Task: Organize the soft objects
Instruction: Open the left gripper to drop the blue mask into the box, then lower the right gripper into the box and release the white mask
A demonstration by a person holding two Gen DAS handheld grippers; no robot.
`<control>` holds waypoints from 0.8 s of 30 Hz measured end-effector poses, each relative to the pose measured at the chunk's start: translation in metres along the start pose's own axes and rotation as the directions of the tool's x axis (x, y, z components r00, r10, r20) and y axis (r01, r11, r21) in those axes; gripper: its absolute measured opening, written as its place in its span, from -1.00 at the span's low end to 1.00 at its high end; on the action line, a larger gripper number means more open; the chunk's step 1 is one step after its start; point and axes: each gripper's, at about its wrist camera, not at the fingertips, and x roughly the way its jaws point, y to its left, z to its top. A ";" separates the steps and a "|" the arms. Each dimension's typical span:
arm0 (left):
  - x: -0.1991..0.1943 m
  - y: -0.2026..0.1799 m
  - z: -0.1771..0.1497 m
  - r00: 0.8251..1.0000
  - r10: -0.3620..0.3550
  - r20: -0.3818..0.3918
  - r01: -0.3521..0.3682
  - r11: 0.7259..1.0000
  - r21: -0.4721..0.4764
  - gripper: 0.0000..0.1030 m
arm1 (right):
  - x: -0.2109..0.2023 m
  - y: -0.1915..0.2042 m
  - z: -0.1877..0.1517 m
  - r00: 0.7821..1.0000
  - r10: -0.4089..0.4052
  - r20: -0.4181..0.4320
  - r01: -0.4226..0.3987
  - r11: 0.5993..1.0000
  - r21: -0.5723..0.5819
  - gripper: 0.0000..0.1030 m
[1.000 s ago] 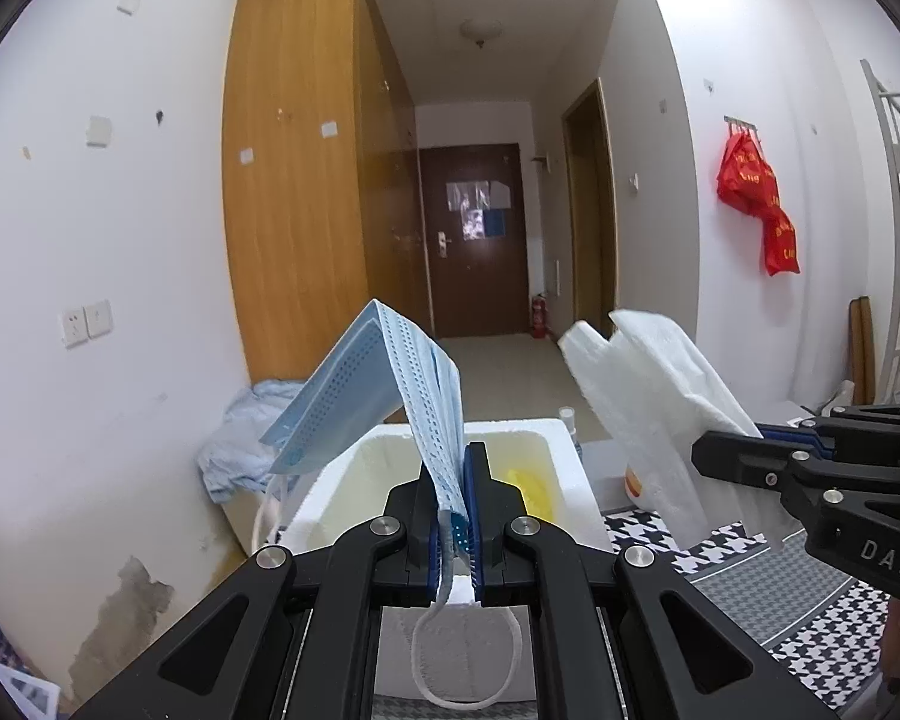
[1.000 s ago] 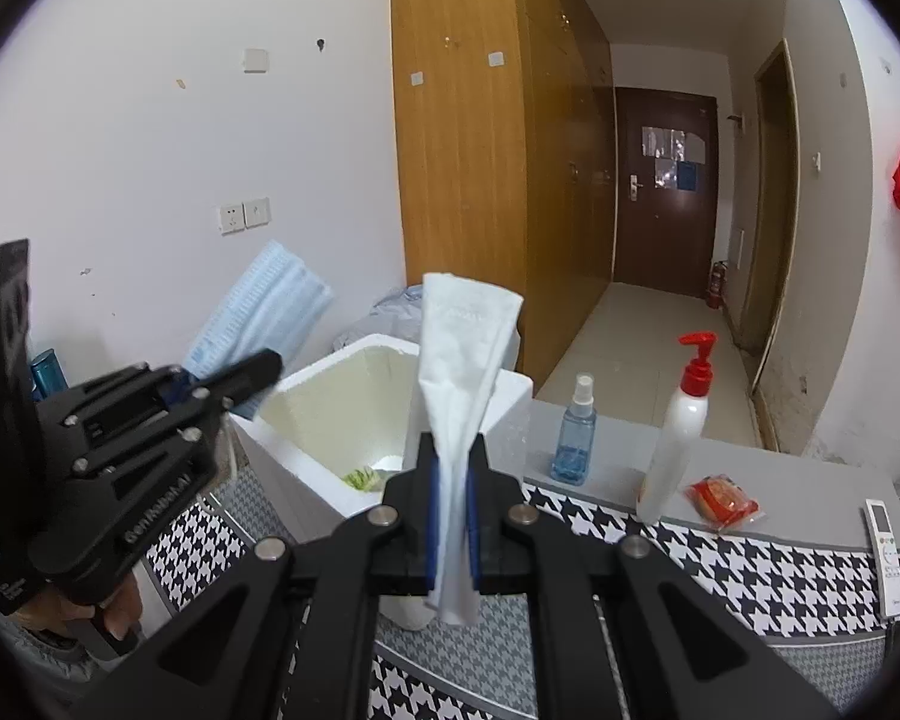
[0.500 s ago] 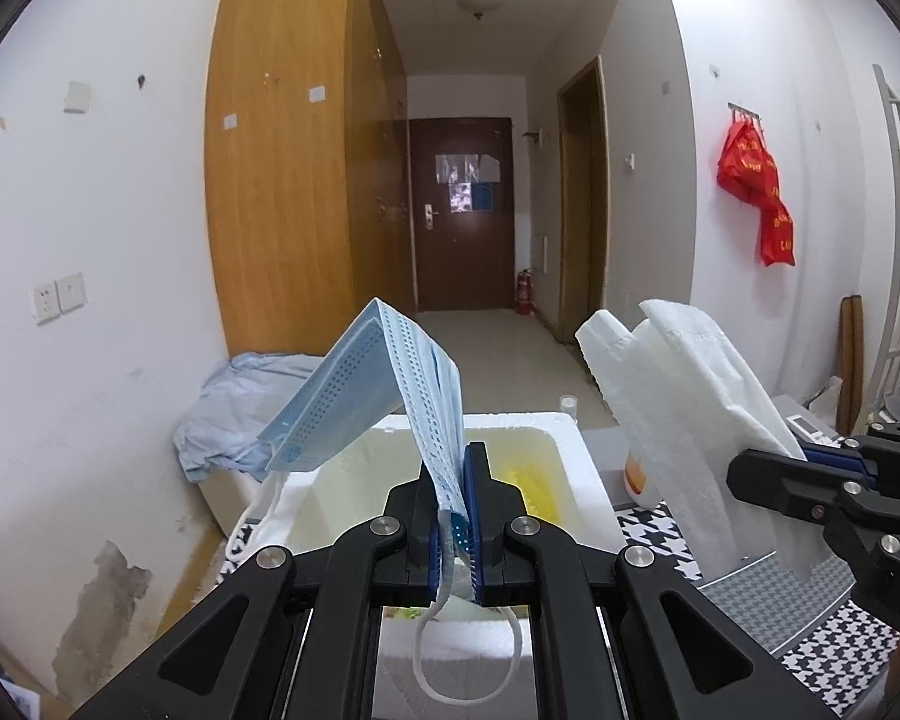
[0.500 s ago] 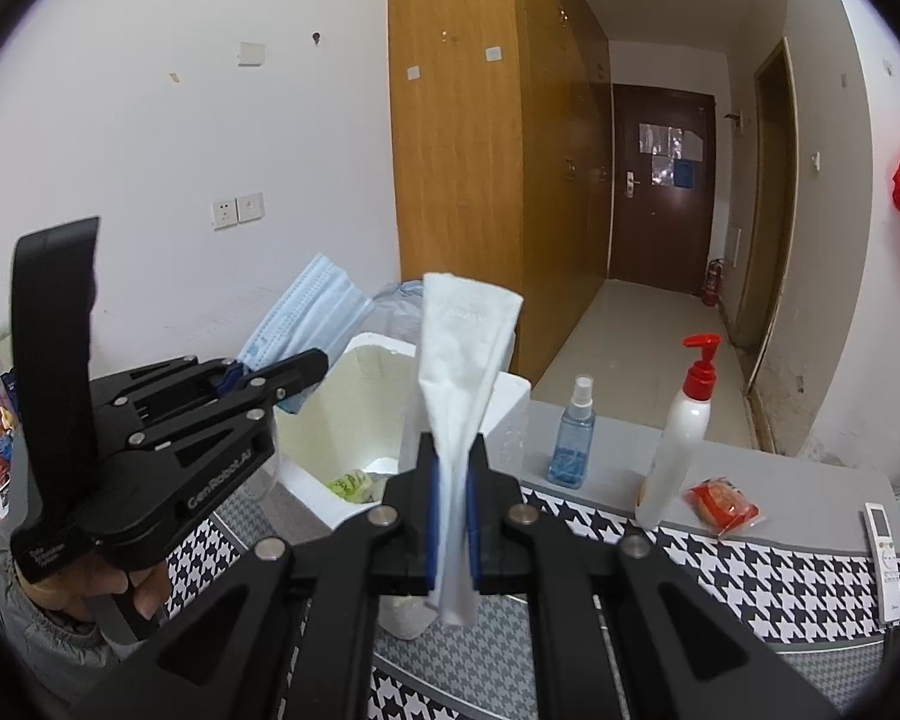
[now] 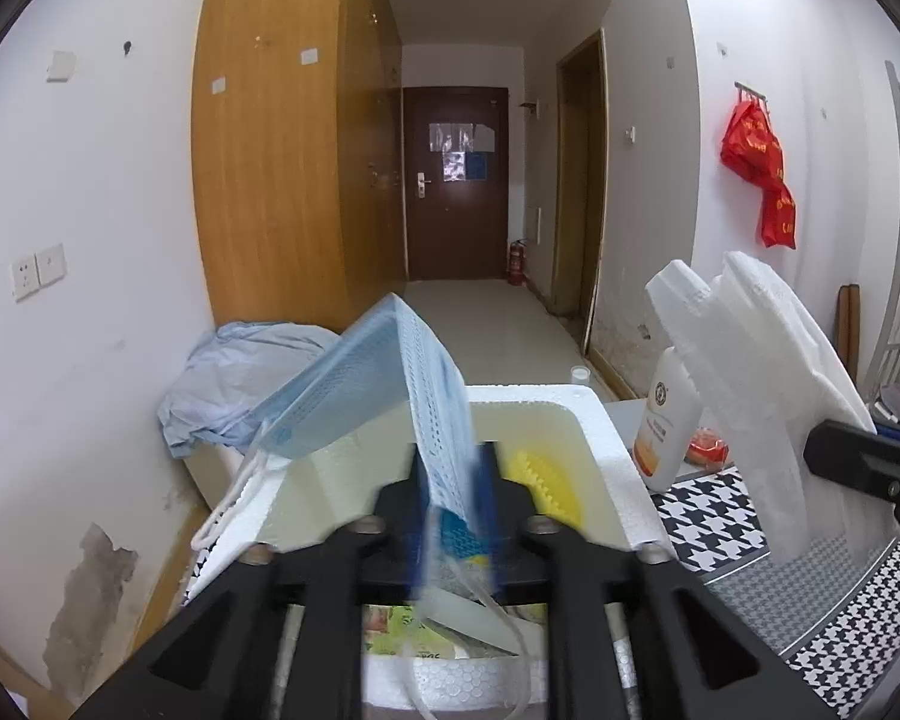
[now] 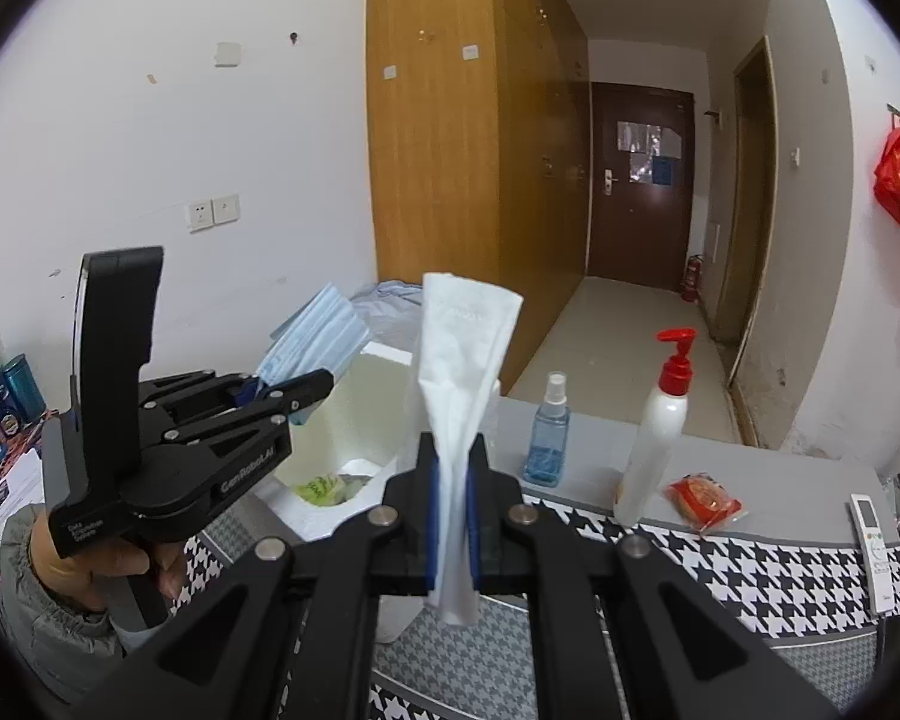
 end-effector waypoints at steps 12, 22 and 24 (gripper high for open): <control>-0.023 0.002 -0.004 0.997 0.022 0.069 -0.022 1.000 -0.001 0.98 | -0.003 -0.004 0.000 1.000 -0.023 0.014 0.023 1.000 0.005 -0.80; -0.043 0.018 -0.010 0.990 0.092 0.109 -0.088 0.995 -0.040 0.98 | 0.003 0.007 0.006 1.000 -0.024 0.015 0.024 1.000 -0.019 -0.80; -0.046 0.021 -0.011 0.989 0.099 0.112 -0.094 0.994 -0.046 0.98 | 0.005 0.008 0.008 1.000 -0.021 0.012 0.021 1.000 -0.018 -0.80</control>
